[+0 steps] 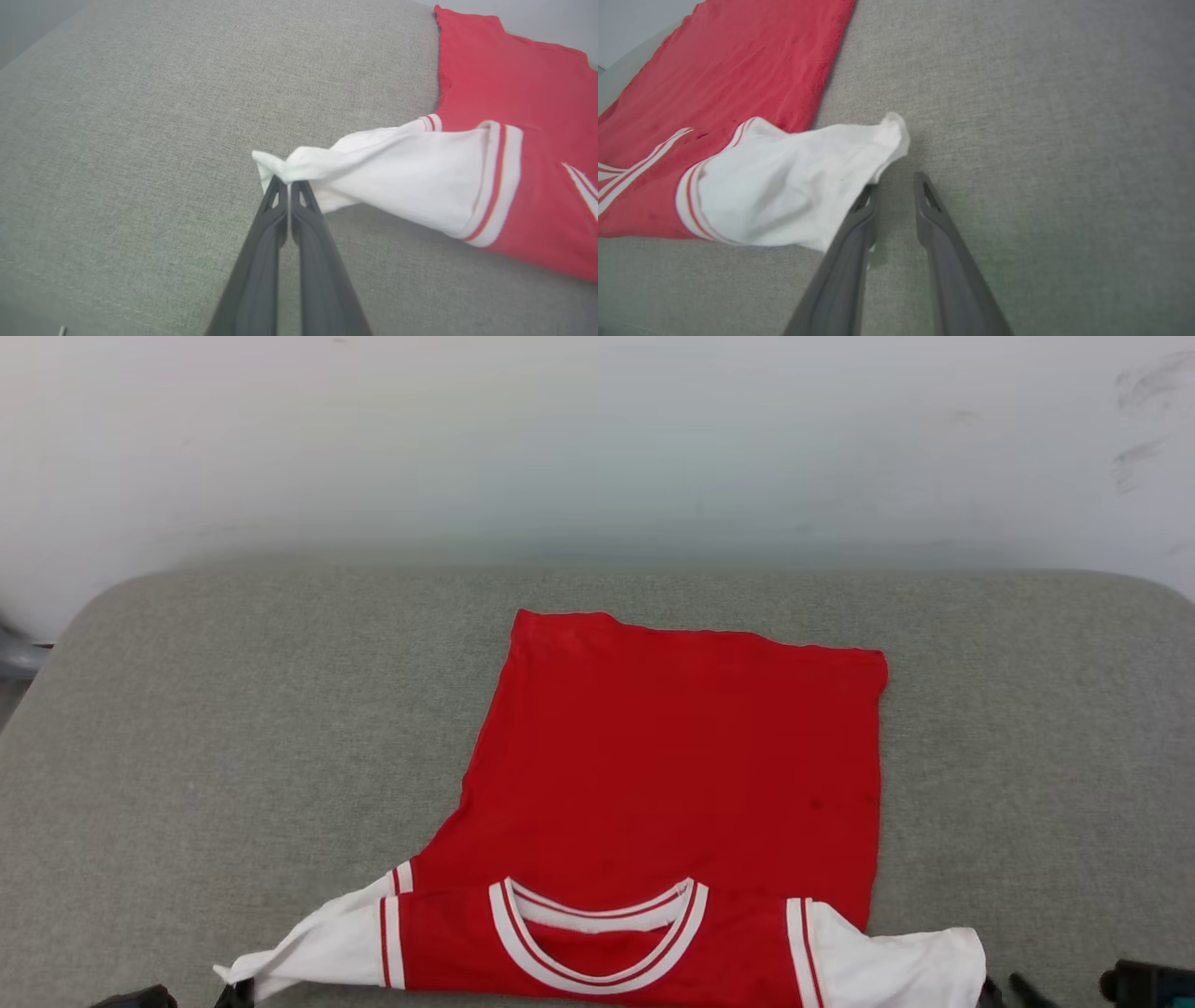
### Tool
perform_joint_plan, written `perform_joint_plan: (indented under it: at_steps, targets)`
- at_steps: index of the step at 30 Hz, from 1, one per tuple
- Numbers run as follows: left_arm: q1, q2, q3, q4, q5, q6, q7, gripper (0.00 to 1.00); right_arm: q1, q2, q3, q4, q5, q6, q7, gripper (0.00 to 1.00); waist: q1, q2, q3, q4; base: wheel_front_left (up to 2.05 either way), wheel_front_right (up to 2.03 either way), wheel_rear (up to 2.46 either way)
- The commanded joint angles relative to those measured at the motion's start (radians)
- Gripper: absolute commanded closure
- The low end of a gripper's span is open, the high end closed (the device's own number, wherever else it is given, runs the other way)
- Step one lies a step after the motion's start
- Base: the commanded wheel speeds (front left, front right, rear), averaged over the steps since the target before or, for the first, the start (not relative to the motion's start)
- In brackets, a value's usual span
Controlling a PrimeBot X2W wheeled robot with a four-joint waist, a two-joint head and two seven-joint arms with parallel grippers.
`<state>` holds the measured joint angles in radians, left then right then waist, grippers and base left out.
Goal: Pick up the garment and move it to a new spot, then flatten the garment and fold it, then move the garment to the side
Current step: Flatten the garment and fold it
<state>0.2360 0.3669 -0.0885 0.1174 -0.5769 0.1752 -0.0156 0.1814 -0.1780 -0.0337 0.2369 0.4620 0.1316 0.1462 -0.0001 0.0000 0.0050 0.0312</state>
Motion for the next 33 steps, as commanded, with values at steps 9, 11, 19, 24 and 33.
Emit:
perform_joint_plan:
  at_steps: [9, 11, 19, 24, 33]
  targets:
    - [-0.09, -0.017, -0.039, -0.068, 0.033, 0.007, -0.016, 1.0, -0.21, -0.059, -0.139, 0.063, 0.034, -0.001, 0.002, 0.0, 0.0001, 0.0, 0.08, 0.077, 0.0, 0.0, 0.0]
    - [-0.113, -0.022, -0.048, -0.079, 0.041, 0.004, -0.027, 1.0, -0.286, -0.076, -0.146, 0.109, 0.047, -0.001, 0.028, 0.0, 0.0001, 0.0, 0.109, 0.095, 0.0, 0.0, 0.0]
    - [-0.226, -0.058, -0.097, -0.111, 0.07, -0.015, -0.069, 1.0, -0.625, -0.181, -0.1, 0.317, 0.065, -0.001, 0.233, 0.0, 0.0001, 0.0, 0.246, 0.172, 0.0, 0.0, 0.0]
    - [-0.288, -0.081, -0.135, -0.115, 0.081, -0.039, -0.09, 1.0, -0.794, -0.23, -0.071, 0.387, 0.055, -0.001, 0.383, 0.0, 0.0001, 0.0, 0.321, 0.223, 0.0, 0.0, 0.0]
    - [-0.355, -0.117, -0.164, -0.091, 0.079, -0.064, -0.137, 1.0, -0.989, -0.268, -0.026, 0.435, 0.016, -0.001, 0.566, 0.0, 0.0001, 0.0, 0.432, 0.272, 0.0, 0.0, 0.0]
